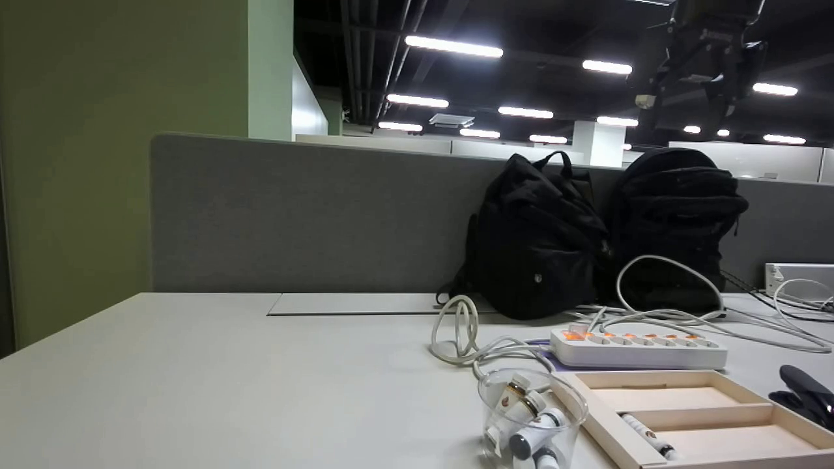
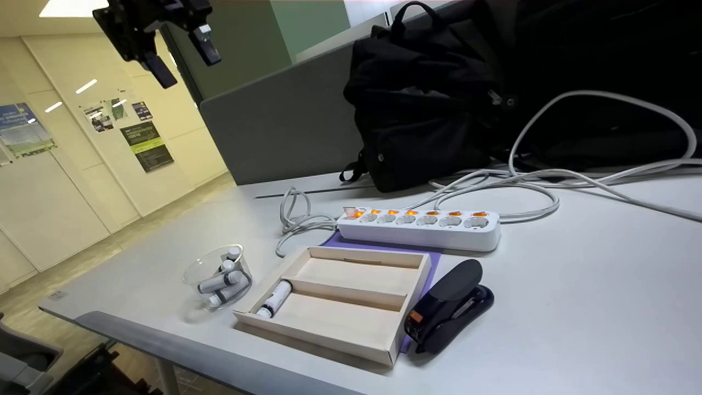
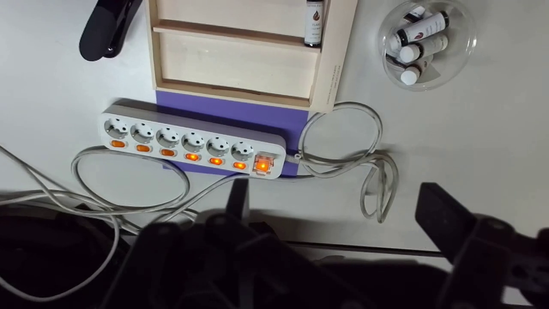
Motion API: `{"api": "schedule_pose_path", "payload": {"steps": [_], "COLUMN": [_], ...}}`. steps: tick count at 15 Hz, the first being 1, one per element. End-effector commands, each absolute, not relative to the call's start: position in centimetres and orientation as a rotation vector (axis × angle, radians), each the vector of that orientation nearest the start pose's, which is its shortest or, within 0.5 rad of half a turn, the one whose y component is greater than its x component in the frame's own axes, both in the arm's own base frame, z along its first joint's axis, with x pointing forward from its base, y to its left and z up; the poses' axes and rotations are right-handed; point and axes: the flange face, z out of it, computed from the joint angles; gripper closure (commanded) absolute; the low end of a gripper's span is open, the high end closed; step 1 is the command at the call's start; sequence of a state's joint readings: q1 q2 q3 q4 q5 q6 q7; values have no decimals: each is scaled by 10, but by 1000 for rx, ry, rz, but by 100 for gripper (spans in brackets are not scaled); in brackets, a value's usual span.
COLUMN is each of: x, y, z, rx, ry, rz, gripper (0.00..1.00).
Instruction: Put the bottle in the top rectangular segment
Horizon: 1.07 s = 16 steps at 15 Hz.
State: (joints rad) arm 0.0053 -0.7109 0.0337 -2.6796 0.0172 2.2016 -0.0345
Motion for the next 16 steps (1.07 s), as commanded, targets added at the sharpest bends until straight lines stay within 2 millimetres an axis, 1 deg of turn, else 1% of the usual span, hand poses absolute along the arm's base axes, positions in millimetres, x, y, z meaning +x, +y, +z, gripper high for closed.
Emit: {"api": "schedule_pose_path", "payload": {"steps": [1, 4, 6, 8, 10, 11, 12, 13, 16], "x": [356, 354, 355, 358, 366, 356, 358, 359, 358], "y": [50, 91, 115, 131, 143, 135, 138, 138, 137], "z": [451, 426, 406, 386, 362, 380, 371, 368, 373], "rx": [-3152, -3123, -3088, -3051, -3017, -3043, -3037, -3036, -3037], "ry": [-392, -667, -846, -1029, -1216, -1077, -1096, -1096, -1090], "rz": [-325, -246, -179, -137, -92, -127, -105, -92, -111], "gripper": [0, 0, 0, 0, 0, 0, 0, 0, 0]}}
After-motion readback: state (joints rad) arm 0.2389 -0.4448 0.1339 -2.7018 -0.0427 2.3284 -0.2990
